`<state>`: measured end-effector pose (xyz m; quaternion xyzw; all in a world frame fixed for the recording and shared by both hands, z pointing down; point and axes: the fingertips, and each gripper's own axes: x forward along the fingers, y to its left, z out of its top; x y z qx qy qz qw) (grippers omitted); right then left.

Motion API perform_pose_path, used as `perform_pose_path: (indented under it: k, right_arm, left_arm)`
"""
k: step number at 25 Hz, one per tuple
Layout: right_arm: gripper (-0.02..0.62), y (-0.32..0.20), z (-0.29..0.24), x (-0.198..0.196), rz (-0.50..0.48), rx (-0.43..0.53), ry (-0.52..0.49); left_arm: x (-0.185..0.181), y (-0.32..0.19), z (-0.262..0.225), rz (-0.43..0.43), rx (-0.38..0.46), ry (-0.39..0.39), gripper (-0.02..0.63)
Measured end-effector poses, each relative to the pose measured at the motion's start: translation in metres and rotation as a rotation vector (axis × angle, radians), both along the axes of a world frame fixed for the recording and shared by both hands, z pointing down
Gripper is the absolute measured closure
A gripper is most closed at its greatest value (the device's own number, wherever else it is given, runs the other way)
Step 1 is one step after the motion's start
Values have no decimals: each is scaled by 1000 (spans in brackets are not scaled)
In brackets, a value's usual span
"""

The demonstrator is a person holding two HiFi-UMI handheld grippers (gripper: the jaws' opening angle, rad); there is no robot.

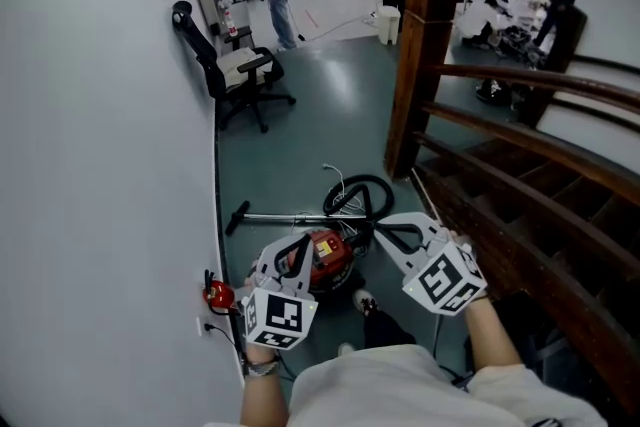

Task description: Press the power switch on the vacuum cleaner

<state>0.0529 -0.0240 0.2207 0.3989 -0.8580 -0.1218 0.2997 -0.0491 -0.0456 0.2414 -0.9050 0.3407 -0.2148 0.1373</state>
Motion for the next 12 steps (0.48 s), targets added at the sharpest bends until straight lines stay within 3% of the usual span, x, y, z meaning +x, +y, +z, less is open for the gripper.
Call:
perform_pose_path:
  k: [12]
  right_arm:
    - [568, 1, 5, -3, 2, -9, 9]
  left_arm:
    - [-2, 2, 2, 0, 2, 4, 606]
